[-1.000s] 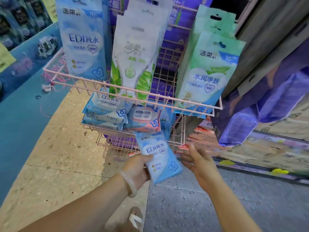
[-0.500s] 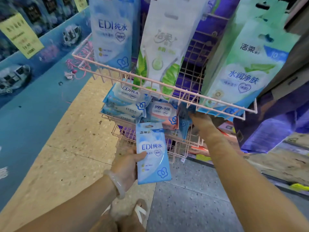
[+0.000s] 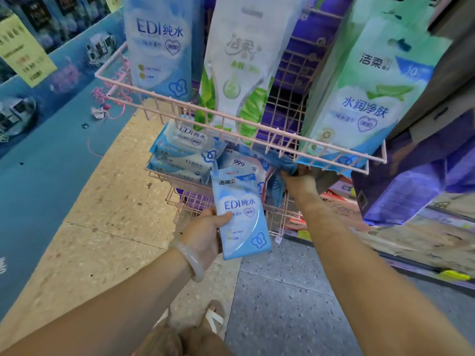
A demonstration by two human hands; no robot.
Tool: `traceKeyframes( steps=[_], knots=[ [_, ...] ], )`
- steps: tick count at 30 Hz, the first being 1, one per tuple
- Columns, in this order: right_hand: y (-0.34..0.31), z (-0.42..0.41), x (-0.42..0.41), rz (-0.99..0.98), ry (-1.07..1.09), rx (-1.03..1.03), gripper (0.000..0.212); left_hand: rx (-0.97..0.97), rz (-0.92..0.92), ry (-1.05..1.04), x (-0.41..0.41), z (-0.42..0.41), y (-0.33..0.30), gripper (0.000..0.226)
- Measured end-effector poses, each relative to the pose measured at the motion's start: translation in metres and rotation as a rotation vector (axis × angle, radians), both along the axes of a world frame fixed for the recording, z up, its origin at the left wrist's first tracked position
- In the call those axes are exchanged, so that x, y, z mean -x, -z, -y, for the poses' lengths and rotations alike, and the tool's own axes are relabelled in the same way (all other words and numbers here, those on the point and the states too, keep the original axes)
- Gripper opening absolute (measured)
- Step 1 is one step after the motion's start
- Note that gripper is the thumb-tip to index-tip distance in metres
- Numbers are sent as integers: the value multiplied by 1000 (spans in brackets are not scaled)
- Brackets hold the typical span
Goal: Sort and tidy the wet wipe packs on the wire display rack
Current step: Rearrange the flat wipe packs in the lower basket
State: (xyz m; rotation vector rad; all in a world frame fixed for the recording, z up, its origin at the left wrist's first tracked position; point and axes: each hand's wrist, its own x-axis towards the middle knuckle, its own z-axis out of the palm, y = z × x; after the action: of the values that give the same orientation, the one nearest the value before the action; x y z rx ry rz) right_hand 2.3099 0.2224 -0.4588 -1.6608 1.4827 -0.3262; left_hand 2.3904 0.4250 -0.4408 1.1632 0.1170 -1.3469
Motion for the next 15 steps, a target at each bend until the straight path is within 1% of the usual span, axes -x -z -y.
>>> traceKeyframes(
  steps=[2, 4, 6, 8, 9, 11, 14, 15],
  knots=[
    [2, 1, -2, -1, 2, 25, 35, 0, 10, 7, 1, 7, -1, 33],
    [6, 4, -5, 39, -10, 34, 37, -8, 15, -2, 2, 12, -1, 32],
    [5, 3, -8, 112, 8, 17, 41, -7, 10, -19, 2, 13, 0, 27],
    [2, 1, -8, 246, 96, 42, 40, -11, 12, -38, 1, 13, 0, 25],
    [0, 0, -5, 307, 142, 78, 37, -20, 20, -44, 1, 13, 0, 26],
    [-7, -6, 4, 340, 184, 127, 29, -39, 34, -56, 0, 12, 2, 26],
    [-17, -20, 23, 389, 220, 36, 7, -45, 34, -62, 0, 12, 4, 24],
    [-19, -26, 30, 432, 240, -12, 3, -44, 34, -63, 1, 12, 5, 22]
  ],
)
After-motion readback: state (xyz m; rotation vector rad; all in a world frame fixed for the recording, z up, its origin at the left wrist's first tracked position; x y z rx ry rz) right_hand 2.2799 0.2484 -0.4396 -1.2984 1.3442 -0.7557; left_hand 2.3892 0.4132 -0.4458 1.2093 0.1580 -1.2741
